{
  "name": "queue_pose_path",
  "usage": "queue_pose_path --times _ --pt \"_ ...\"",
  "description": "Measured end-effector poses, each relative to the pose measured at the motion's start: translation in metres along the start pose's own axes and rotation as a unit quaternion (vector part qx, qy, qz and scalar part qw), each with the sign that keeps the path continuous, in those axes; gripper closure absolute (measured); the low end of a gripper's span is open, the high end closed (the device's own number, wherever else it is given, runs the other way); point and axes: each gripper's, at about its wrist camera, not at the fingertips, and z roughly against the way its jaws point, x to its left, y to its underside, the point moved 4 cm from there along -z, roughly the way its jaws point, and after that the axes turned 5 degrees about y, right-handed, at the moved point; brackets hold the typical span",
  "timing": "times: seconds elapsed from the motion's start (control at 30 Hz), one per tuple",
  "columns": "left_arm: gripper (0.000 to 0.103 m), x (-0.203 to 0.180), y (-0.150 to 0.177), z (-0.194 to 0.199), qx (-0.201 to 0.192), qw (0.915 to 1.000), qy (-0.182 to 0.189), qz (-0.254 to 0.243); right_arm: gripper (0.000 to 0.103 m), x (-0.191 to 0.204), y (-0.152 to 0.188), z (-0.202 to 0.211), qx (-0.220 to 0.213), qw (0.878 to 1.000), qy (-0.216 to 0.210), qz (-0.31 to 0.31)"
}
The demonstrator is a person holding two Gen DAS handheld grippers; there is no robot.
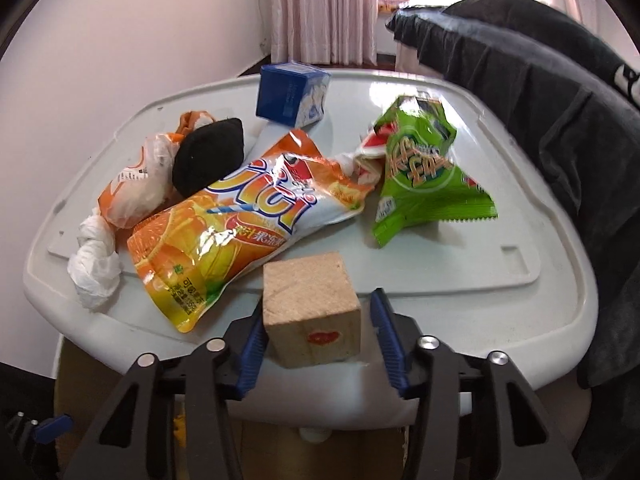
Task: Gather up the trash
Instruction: 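Grasp the wooden cube with the right gripper, then grasp the crumpled white tissue with the left gripper while the right holds the cube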
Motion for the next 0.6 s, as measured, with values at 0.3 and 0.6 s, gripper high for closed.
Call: queue_pose_path --times 0.3,0.6 --pt "0.026 -0.001 0.001 0.0 -0.004 0.9999 -0.011 0.003 0.067 -0.014 0.004 0.008 -0.004 0.999 -0.02 -0.036" --pt "0.026 -0.006 -0.017 0.014 -0.015 0.9995 -0.029 -0.001 0.067 -0.056 0.011 0.039 -0.015 0.992 -0.051 -0.113"
